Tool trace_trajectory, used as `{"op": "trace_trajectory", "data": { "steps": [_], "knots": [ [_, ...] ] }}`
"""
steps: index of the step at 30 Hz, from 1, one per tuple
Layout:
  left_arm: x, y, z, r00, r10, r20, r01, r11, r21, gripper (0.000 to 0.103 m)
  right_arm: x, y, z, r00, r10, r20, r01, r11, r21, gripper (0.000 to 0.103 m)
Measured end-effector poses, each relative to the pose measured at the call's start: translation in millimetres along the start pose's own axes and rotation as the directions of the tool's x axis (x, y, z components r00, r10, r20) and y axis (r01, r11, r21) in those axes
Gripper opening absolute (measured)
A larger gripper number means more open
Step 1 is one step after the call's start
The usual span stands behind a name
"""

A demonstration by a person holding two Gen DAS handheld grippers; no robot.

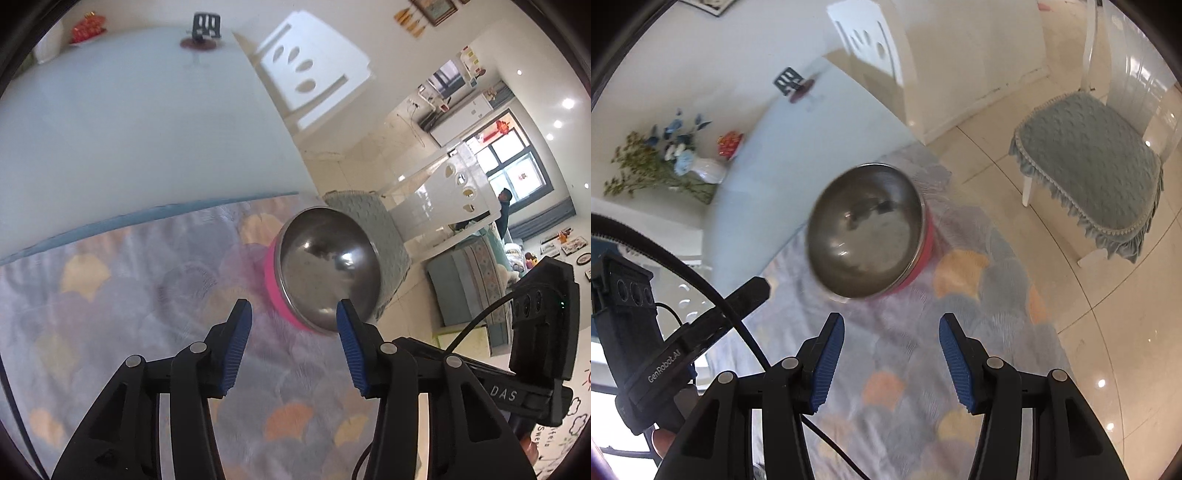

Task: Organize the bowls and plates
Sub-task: 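Move both grippers to the pink steel bowl and grip its rim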

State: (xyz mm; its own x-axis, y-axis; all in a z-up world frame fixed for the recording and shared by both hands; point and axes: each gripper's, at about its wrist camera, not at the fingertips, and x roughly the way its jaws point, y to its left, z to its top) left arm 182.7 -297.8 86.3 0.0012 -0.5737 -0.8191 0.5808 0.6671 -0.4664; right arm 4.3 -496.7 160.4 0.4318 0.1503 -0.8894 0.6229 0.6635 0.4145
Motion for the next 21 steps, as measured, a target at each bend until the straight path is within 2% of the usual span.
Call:
{"op": "trace_trajectory", "data": {
  "steps": [1,7,15,21],
  "knots": [
    [8.5,1.3,2.2,1.0,-0.005,-0.008,0.005,1.0,0.001,0.037,7.7,-1.9,5.2,1.0,-0.008,-0.001,0.008,1.0,0.001,0.052],
    [44.5,12.5,14.5,0.999,-0.009,-0.048,0.008,1.0,-0.012,0.034,38.0,-10.6,25.4,0.999,-0.042,-0.008,0.042,0.999,0.009,0.052],
    [66.1,22.3,20.0,0.998,-0.009,-0.07,0.007,1.0,-0.028,0.026,64.0,-14.4,39.1,0.998,-0.069,-0.01,0.069,0.998,-0.014,0.052],
    [73.5,21.3,20.6,0.996,-0.024,-0.085,0.023,1.0,-0.018,0.018,72.7,-13.0,37.9,0.996,-0.084,-0.007,0.084,0.996,-0.025,0.038]
  ]
}}
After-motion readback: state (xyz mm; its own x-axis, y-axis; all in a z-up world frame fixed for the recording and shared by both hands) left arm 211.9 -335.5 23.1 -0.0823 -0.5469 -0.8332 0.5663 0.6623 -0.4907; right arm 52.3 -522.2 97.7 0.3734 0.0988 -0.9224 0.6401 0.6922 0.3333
